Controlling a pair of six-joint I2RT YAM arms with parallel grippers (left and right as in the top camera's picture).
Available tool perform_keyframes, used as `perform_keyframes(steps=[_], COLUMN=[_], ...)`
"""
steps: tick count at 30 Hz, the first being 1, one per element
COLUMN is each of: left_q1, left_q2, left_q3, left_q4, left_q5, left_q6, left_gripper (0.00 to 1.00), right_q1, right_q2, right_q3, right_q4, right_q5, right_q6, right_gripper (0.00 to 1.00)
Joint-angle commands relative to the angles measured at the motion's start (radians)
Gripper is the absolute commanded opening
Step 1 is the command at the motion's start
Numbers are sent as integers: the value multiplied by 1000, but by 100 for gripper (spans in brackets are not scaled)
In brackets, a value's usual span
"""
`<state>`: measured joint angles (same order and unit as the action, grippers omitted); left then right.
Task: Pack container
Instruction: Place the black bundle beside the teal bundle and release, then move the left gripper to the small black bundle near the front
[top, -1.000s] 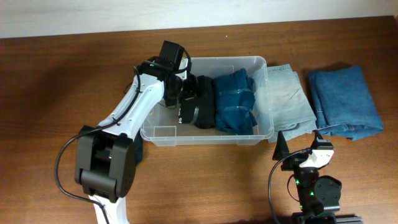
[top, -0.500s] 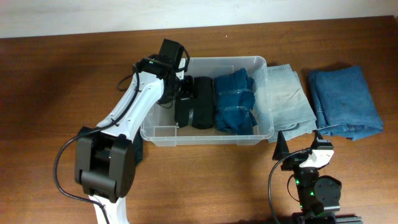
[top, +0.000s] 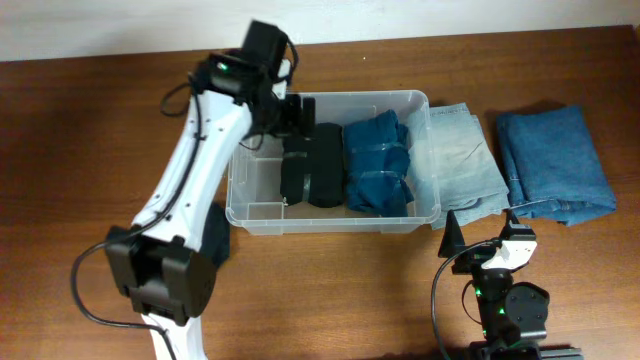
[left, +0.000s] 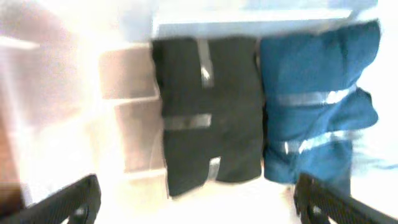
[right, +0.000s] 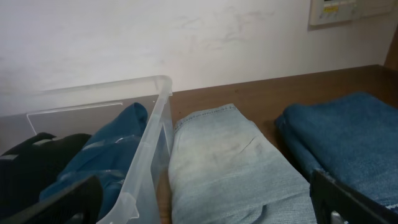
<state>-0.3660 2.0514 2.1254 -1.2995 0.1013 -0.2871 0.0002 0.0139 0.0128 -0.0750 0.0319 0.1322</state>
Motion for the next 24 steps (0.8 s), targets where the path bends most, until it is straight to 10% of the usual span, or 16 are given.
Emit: perform_keyframes(steps=[1,14,24], left_q1=[72,277,335], left_q2=[-12,-13,-43], left_q3=[93,141,133], left_q4=[-82,-258,-389], left_q5=[-27,55,-222], left_q6=[-15,-23,-346], left_gripper=[99,98,99], right_q1=[7,7,7], right_q2=[-8,-8,-8], right_q3=[-7,-7,-7], right_q4=[-4,-4,-4], right_q5=[-2,-2,-2], right_q6=[6,6,6], right_gripper=[98,99,98])
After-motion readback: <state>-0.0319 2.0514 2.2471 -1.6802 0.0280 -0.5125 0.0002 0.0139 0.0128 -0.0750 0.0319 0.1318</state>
